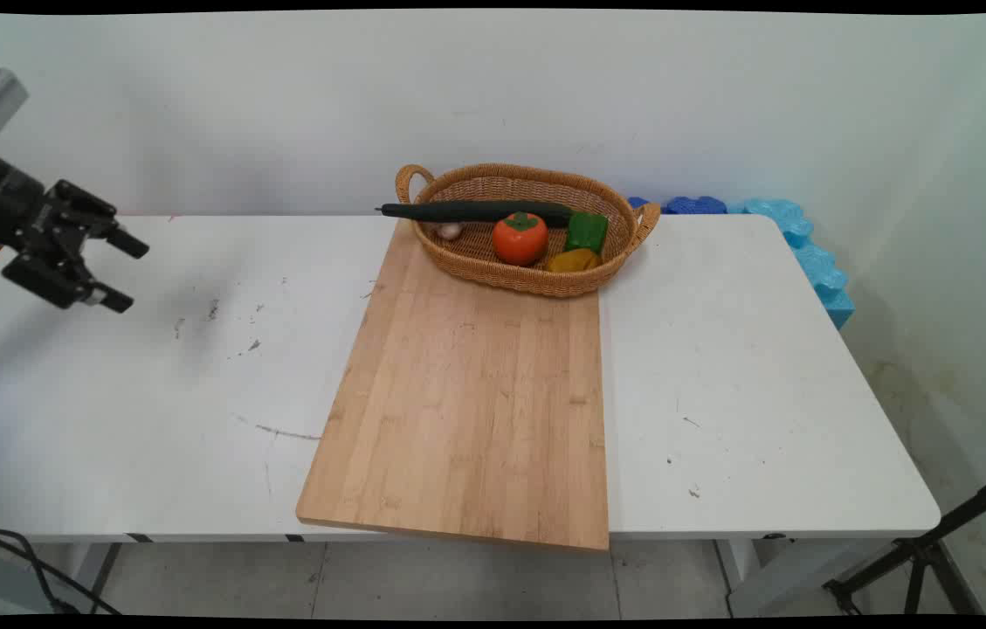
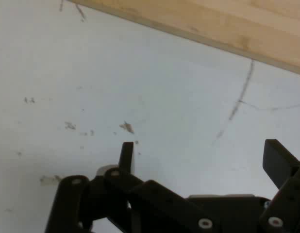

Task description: Pick up the cucumber from the vegetable basket

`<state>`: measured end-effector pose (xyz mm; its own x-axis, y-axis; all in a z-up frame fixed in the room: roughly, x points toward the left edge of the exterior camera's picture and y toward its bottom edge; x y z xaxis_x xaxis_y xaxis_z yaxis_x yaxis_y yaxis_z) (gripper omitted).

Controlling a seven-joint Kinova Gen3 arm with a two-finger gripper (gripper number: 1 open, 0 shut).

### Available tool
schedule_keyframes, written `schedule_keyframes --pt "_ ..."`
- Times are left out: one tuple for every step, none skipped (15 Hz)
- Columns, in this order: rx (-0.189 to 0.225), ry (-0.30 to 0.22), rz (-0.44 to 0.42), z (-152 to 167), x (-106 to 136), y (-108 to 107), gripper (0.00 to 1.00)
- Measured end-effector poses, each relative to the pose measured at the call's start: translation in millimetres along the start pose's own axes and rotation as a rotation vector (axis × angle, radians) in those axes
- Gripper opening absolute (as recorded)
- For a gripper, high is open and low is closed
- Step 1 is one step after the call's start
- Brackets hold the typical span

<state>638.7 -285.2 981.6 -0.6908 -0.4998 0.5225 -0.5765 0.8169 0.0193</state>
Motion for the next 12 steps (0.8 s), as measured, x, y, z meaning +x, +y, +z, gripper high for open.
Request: schedule_keyframes --pt "0.01 -0.001 0.006 3 6 -1 1.0" --pt "0.016 -0.002 0.011 5 11 -2 1.0" --pt "0.026 -0.002 0.019 9 19 -4 1.0" --pt "0.033 -0.002 0.024 12 25 -5 1.0" --pt "0.043 -0.001 0.031 16 34 -7 1.0" --pt "0.056 0.0 0.04 22 45 -9 1.0" --pt "0.07 0.002 0.049 28 57 -12 1.0" --pt "0.082 0.005 0.058 33 68 -15 1.0" --pt "0.094 0.008 0.069 40 80 -18 1.0" --pt "0.107 0.011 0.078 46 92 -21 1.0" --pt "0.119 0.015 0.084 52 103 -24 1.0" --pt "0.126 0.017 0.089 57 111 -26 1.0"
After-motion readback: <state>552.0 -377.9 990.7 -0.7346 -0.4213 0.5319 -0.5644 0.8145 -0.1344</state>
